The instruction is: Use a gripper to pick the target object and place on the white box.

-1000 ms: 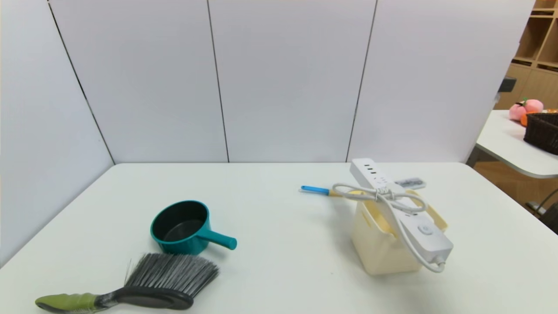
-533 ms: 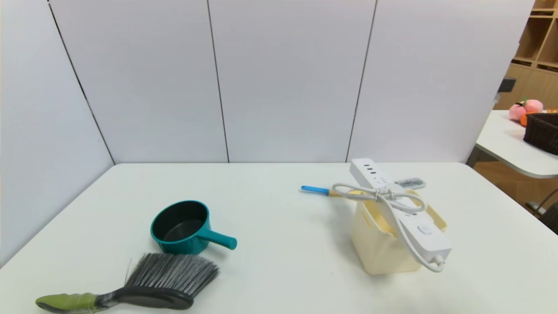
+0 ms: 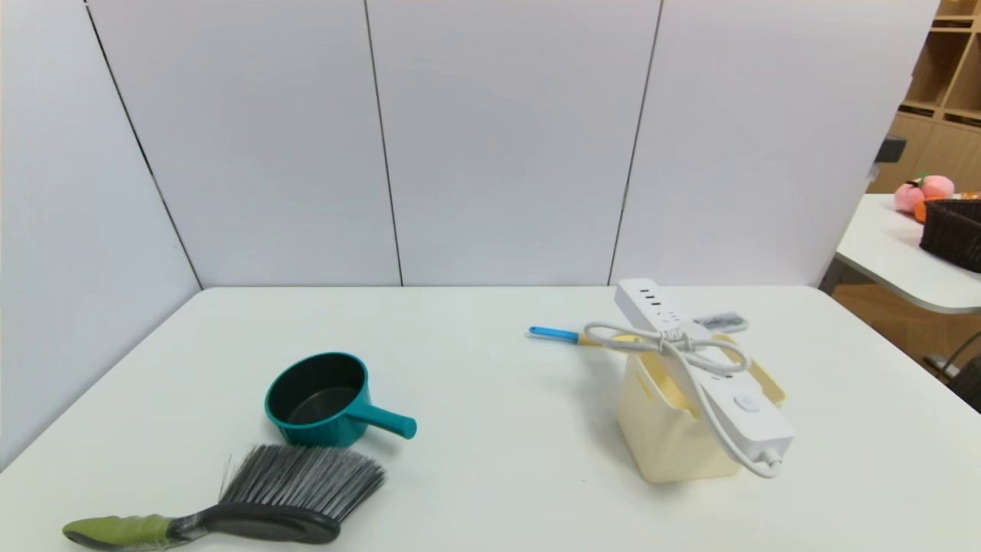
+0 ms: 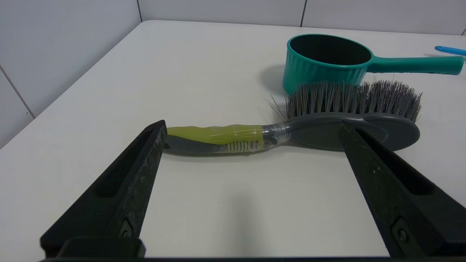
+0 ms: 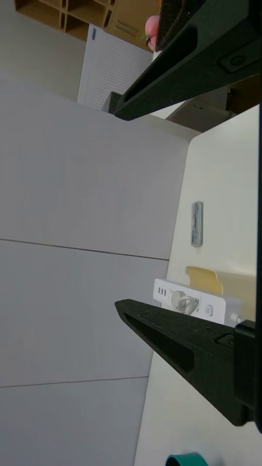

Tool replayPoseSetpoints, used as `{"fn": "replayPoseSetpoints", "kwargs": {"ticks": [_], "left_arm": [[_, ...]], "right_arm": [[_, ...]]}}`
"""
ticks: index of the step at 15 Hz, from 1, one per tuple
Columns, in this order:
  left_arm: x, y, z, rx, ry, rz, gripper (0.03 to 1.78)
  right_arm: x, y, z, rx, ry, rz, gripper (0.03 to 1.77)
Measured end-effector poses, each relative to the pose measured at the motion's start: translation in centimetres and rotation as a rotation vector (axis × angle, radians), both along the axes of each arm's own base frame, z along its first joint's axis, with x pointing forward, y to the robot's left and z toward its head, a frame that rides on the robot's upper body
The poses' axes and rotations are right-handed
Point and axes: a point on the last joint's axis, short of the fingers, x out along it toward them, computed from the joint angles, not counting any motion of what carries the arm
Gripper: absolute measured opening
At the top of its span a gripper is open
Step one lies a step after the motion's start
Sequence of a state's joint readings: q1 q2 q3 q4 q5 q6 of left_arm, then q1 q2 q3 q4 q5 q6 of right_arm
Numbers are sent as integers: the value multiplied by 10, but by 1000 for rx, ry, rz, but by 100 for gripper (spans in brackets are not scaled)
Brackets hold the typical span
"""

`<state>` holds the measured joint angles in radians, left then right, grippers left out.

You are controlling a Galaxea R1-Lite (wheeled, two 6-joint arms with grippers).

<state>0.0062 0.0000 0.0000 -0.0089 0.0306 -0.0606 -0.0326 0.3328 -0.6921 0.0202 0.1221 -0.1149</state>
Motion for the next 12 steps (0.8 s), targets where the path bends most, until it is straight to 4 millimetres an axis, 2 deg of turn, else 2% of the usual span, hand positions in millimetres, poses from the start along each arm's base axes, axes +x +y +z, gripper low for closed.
{"fn": "replayPoseSetpoints", "kwargs": {"ticks": [8,12], "left_arm": [[0,0,0,0,0,0,169],[0,0,0,0,0,0,169]], "right_arm": [[-24,-1,-61,-13,-72,31,169],[-11,-1,-94,-21,-106,38,169]]}}
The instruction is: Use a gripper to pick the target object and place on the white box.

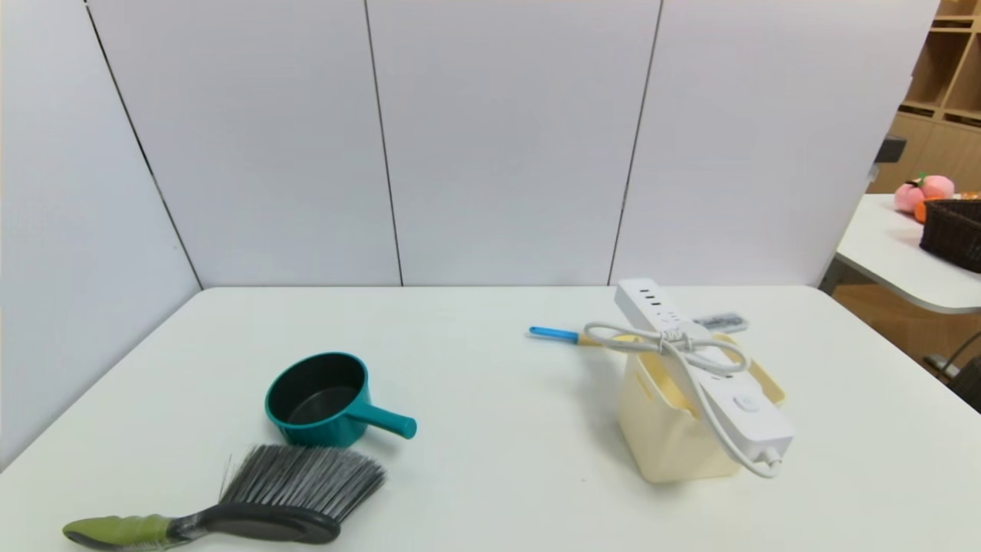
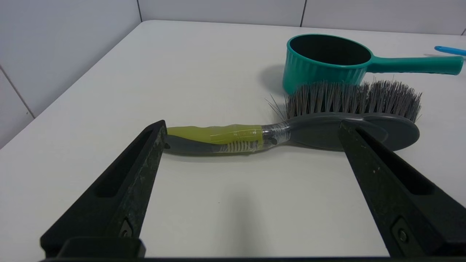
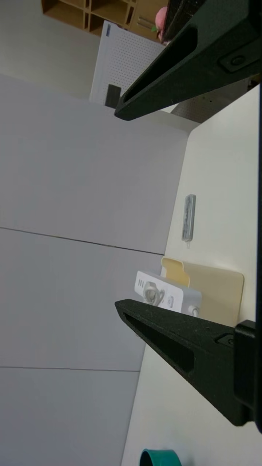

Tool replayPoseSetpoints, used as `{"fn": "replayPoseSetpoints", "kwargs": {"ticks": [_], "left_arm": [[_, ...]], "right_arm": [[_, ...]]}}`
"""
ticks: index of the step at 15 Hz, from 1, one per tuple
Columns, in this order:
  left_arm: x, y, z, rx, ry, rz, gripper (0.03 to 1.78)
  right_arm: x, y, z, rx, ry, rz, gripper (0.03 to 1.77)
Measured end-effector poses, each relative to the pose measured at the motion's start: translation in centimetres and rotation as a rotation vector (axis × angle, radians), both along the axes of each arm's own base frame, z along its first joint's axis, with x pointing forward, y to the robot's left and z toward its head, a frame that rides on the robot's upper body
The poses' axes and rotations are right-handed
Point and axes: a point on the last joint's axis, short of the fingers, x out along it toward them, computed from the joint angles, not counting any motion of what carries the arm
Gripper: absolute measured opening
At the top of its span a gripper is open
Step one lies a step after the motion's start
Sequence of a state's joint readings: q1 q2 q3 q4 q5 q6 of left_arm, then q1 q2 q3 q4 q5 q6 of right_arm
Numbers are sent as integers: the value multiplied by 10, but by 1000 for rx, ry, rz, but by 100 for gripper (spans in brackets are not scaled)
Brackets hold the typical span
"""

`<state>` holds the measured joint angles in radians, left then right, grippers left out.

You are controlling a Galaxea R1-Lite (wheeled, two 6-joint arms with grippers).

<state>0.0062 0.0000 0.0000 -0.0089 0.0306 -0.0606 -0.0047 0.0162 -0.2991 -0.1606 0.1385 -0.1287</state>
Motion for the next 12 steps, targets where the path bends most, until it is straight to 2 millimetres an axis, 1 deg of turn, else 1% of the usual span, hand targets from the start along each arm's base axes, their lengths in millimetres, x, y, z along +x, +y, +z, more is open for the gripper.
{"fn": "replayPoseSetpoints", "kwargs": {"ticks": [3,5,8,12], "left_arm": [[0,0,0,0,0,0,169],[0,0,0,0,0,0,169],[0,0,0,0,0,0,169],[0,0,0,0,0,0,169]], "right_arm": [[12,0,-19,-1,-74,1,169],[19,0,-32,-1,-62,0,169],[30,0,-56,7,70,-3,169],[36,-2,-77,24,276,-57,169]]}}
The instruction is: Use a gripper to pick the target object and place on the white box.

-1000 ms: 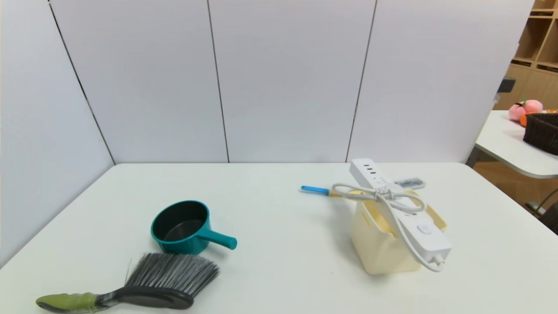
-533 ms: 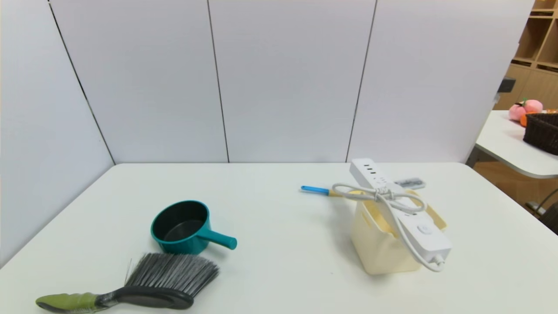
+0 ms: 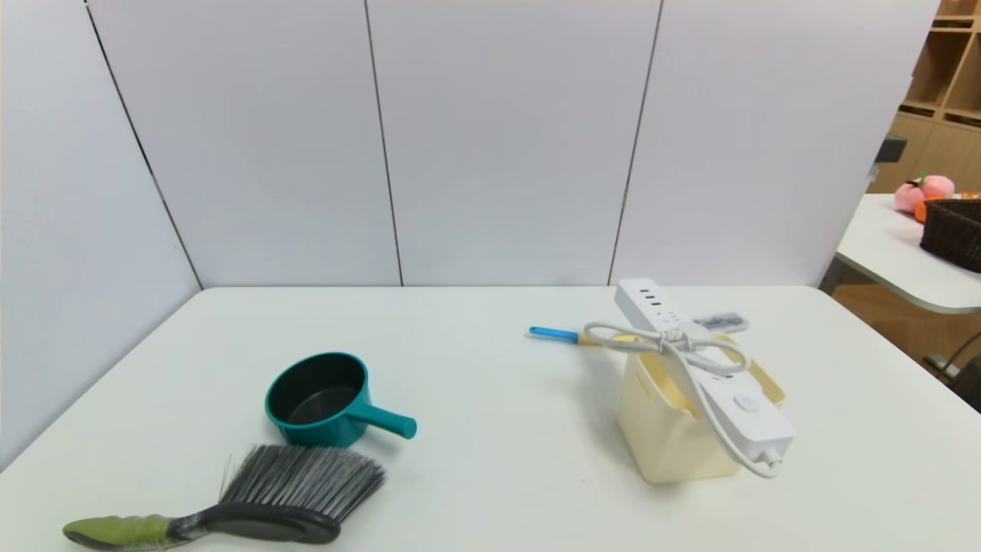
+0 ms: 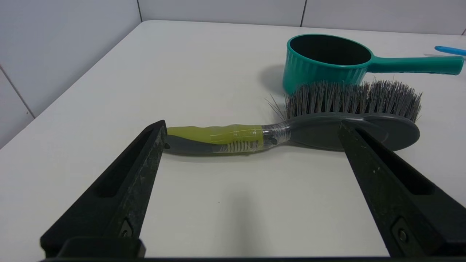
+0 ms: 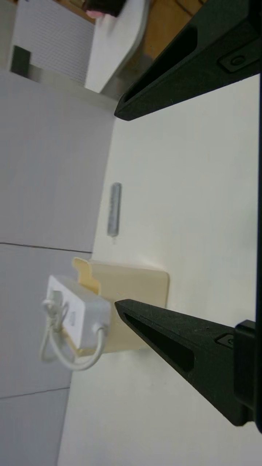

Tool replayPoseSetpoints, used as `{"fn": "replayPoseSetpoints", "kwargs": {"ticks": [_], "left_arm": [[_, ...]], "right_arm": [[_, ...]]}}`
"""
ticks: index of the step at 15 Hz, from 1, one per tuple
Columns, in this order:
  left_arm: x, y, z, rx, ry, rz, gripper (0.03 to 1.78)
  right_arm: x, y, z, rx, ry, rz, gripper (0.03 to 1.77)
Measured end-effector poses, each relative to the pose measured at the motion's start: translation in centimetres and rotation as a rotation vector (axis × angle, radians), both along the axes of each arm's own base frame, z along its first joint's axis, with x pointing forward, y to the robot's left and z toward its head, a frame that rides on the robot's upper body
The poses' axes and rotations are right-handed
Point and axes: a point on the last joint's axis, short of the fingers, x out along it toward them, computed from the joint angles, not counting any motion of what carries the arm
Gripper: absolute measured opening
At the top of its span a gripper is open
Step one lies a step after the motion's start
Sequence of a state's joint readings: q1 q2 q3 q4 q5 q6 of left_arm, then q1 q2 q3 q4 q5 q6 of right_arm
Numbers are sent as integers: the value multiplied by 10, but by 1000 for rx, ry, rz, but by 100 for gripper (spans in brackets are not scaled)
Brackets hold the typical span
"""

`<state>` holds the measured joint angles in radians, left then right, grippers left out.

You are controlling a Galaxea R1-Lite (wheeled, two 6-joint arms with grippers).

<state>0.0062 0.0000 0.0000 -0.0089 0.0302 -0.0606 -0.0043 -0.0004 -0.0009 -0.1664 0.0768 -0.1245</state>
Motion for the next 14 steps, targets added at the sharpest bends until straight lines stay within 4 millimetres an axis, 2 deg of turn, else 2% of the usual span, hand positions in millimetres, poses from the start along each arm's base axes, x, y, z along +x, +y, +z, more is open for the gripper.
{"fn": "replayPoseSetpoints", "kwargs": {"ticks": [5,14], "left_arm": [[0,0,0,0,0,0,169],[0,0,0,0,0,0,169]], "right_arm": [[1,-2,-15,33,145,-69,169],[1,-2,-16,70,154,-67,169]]}}
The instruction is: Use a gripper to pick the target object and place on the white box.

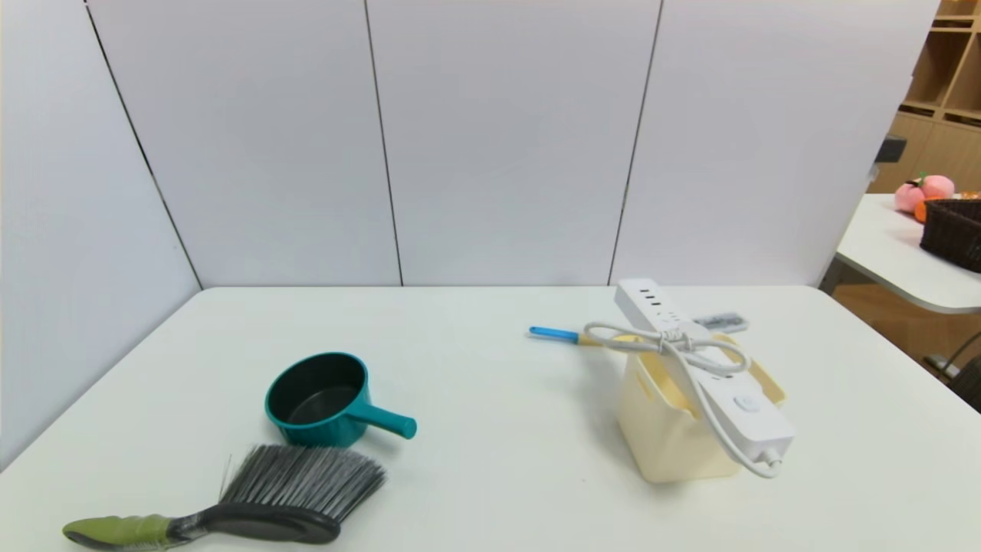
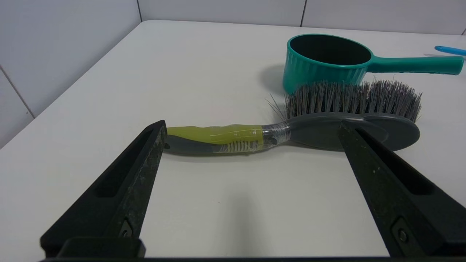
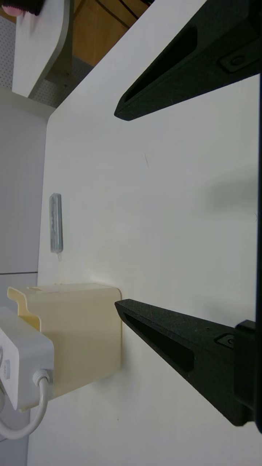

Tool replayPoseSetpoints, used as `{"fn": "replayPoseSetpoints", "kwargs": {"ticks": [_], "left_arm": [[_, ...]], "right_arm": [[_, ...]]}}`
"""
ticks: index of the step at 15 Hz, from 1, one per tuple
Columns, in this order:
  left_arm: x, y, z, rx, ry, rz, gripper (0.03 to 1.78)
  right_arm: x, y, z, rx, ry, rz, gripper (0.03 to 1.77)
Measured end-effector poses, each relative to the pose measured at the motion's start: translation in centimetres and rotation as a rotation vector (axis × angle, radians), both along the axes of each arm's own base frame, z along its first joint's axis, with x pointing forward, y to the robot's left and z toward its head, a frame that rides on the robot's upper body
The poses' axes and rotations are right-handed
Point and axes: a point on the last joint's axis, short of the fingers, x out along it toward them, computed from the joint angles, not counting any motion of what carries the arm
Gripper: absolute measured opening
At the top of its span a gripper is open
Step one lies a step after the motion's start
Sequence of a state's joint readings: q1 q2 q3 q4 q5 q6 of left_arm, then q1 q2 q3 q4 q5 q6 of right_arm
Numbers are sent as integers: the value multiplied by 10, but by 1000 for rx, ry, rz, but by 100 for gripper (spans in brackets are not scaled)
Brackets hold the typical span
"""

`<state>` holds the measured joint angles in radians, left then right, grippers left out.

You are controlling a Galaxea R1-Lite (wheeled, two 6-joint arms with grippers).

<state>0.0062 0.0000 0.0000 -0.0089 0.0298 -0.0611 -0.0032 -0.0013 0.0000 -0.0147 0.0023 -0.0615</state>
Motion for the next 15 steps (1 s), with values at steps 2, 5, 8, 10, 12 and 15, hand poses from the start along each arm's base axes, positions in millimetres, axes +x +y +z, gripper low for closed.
{"fn": "replayPoseSetpoints", "kwargs": {"ticks": [2,5,8,10,12,15], "left_arm": [[0,0,0,0,0,0,169],[0,0,0,0,0,0,169],[0,0,0,0,0,1,169],[0,0,0,0,0,0,169],[0,0,0,0,0,1,169],[0,0,0,0,0,0,169]], "right_arm": [[0,0,0,-1,0,0,169],[0,0,0,-3,0,1,169],[0,0,0,-5,0,1,169],[0,0,0,-4,0,1,169],[0,0,0,-5,0,2,169],[0,0,0,-1,1,0,169]]}}
